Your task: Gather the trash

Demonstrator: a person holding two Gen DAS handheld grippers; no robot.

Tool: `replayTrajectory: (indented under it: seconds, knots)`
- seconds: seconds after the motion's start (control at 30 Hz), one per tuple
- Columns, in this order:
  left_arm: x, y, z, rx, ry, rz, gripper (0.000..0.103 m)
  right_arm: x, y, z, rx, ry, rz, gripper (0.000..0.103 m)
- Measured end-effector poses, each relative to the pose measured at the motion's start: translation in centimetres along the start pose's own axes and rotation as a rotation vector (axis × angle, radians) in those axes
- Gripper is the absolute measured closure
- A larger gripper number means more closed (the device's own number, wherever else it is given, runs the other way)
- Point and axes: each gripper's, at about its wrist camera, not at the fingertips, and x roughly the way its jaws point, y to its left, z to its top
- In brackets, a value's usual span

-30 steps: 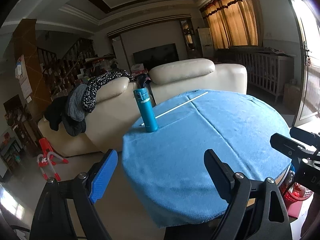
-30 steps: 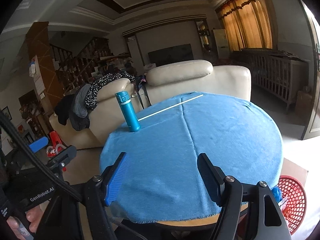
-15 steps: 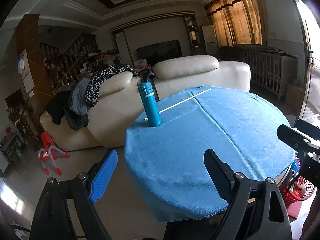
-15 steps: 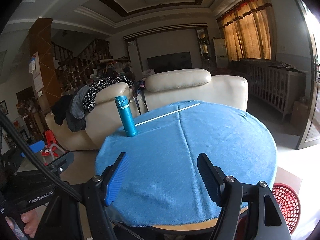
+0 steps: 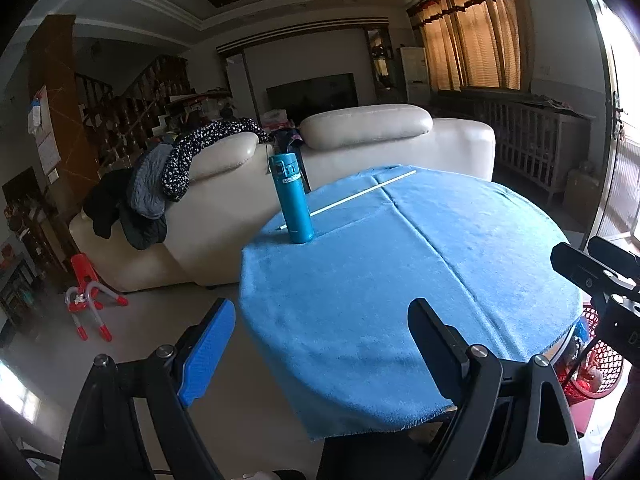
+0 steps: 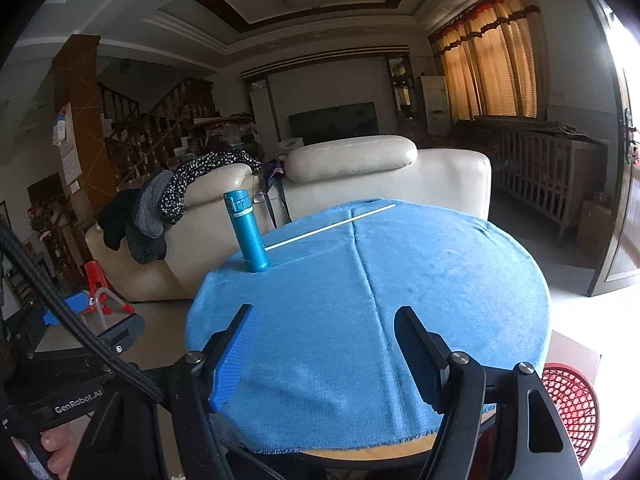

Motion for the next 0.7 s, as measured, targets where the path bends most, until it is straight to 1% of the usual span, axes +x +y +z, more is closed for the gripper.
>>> replayTrajectory:
  seconds: [0.7]
  knots:
    - [-0.15, -0.05, -0.35, 0.007, 0.008, -0.016, 0.014, -0.17, 0.16, -0.07, 0.002, -0.006, -0.008, 0.029]
